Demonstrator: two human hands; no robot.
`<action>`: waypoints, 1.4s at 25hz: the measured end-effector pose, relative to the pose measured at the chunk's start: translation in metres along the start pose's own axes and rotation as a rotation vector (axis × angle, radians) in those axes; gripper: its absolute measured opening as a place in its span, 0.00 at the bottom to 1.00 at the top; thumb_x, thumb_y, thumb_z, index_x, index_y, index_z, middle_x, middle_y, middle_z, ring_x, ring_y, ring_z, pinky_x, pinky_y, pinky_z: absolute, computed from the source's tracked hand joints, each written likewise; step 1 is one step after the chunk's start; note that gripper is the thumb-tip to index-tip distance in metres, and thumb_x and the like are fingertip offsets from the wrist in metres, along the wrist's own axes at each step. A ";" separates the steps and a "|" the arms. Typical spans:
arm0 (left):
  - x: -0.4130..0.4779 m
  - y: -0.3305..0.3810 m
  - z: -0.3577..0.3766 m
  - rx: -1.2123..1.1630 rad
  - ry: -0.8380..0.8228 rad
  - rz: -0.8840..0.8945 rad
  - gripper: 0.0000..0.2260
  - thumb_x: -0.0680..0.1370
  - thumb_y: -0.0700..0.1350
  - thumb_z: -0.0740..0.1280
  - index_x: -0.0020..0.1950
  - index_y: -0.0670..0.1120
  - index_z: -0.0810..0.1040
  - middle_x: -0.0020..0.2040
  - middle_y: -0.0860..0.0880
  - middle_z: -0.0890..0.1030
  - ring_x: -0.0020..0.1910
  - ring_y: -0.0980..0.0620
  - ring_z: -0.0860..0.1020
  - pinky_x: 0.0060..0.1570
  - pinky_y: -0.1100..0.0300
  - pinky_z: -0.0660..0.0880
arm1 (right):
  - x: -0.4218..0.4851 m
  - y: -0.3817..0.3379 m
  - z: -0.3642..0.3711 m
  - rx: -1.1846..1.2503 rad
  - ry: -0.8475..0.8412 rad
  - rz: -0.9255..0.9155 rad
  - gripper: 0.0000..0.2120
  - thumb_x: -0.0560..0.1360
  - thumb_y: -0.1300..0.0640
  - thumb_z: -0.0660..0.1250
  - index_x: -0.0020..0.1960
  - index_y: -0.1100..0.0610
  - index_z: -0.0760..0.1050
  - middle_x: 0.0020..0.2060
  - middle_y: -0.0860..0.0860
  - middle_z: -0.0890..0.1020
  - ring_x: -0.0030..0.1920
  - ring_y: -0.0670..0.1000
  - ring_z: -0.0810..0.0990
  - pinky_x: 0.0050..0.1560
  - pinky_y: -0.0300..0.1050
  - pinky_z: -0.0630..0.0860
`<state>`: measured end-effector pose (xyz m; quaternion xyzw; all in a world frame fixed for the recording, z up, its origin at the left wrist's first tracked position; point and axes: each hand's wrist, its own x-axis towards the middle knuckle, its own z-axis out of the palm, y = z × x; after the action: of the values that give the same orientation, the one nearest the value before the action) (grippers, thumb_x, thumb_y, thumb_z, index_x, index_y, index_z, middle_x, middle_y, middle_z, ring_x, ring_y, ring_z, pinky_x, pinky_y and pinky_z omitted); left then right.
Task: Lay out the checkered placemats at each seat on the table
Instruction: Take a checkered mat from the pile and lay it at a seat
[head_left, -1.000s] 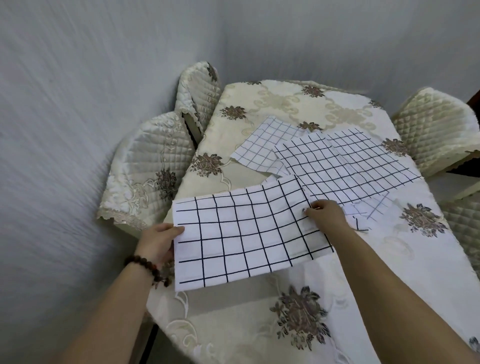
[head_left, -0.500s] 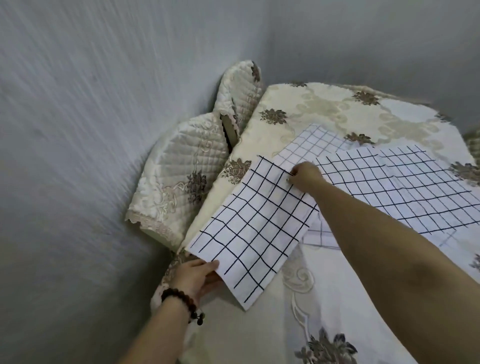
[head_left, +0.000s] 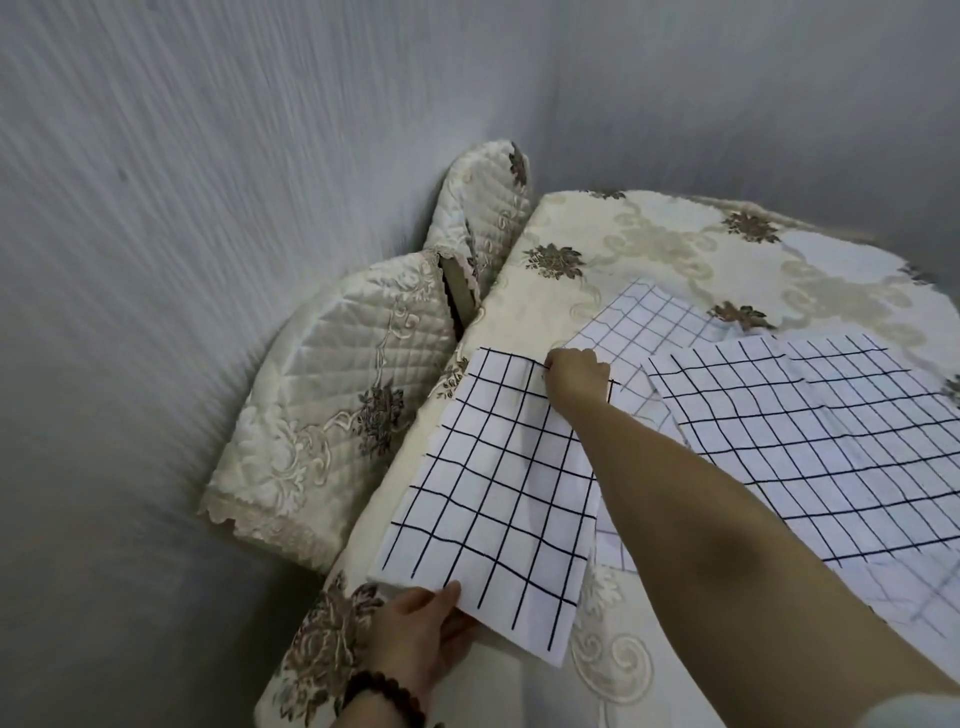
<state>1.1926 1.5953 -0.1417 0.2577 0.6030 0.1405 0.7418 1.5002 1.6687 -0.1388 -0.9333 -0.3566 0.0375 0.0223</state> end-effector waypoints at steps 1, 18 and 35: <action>0.002 0.001 0.000 0.004 -0.011 -0.021 0.05 0.75 0.36 0.68 0.43 0.34 0.76 0.39 0.38 0.82 0.39 0.42 0.81 0.26 0.58 0.78 | 0.000 -0.001 0.005 0.002 -0.016 0.001 0.12 0.75 0.63 0.61 0.56 0.57 0.76 0.53 0.56 0.79 0.58 0.58 0.71 0.62 0.54 0.66; 0.055 0.119 0.016 1.014 0.026 0.578 0.20 0.76 0.42 0.64 0.68 0.41 0.68 0.61 0.44 0.75 0.56 0.45 0.74 0.51 0.59 0.69 | -0.181 0.052 -0.024 1.004 -0.174 0.643 0.24 0.74 0.57 0.67 0.68 0.62 0.68 0.57 0.60 0.77 0.45 0.54 0.73 0.45 0.43 0.69; 0.087 0.129 0.032 1.027 0.062 0.389 0.13 0.72 0.40 0.71 0.54 0.35 0.79 0.50 0.40 0.80 0.45 0.45 0.75 0.45 0.57 0.72 | -0.191 0.031 0.013 1.035 -0.242 0.869 0.09 0.71 0.64 0.65 0.34 0.61 0.67 0.27 0.53 0.70 0.27 0.51 0.69 0.28 0.38 0.64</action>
<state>1.2571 1.7402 -0.1377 0.6890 0.5569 -0.0299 0.4628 1.3774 1.5183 -0.1440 -0.8501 0.1138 0.3125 0.4083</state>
